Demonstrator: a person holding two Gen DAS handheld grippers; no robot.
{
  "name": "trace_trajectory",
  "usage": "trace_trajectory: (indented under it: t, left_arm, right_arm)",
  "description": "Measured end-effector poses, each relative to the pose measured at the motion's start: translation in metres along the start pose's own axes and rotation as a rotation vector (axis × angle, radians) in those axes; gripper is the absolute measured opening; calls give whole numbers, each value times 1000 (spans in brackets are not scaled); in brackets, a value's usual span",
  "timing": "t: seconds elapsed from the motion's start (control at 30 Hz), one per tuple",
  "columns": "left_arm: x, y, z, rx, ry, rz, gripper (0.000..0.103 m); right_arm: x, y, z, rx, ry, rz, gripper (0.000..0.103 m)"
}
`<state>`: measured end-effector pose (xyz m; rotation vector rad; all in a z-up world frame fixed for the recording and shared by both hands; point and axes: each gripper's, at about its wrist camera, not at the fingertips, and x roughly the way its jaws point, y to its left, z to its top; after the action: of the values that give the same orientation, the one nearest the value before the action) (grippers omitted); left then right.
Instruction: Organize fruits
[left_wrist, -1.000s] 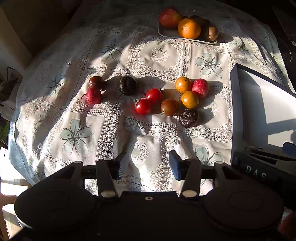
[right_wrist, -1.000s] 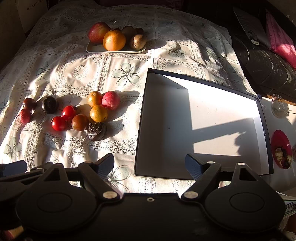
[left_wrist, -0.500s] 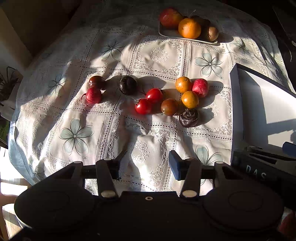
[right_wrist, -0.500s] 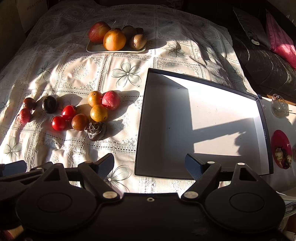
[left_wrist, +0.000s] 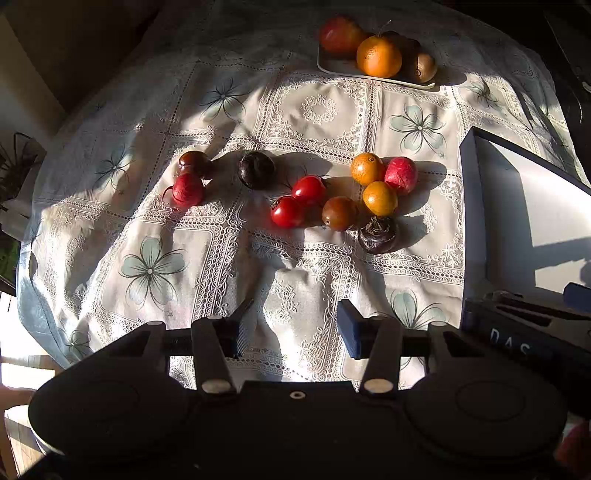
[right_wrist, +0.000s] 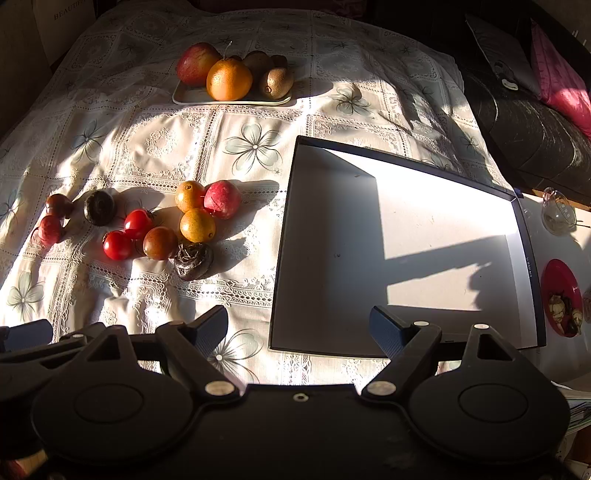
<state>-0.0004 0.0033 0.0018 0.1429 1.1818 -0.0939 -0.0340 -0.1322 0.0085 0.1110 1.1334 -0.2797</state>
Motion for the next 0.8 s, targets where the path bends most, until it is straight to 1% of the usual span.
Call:
trace_trajectory:
  t: [0.3,0.4,0.47,0.57,0.7,0.8]
  left_arm:
    - [0,0,0,-2,2,-3,55]
    - [1,5,2,-18,11,-21,55]
    - [1,15,6,-49,11,-25,55]
    - [1,33,15,-92,-5,7,55]
    - [3,59,31,-142,-17,34,55]
    - [3,76,45,-161,-4,36,55]
  right_arm:
    - [0,2,0,-2,0,8,86]
    - [-1,4,2,3,-2,27,86]
    - [-3,3,5,22,-2,54,86]
    - [-5,3,13,71,6,101,86]
    - [-1,13,21,82,23,133,86]
    - [6,25,28,90,55,169,85]
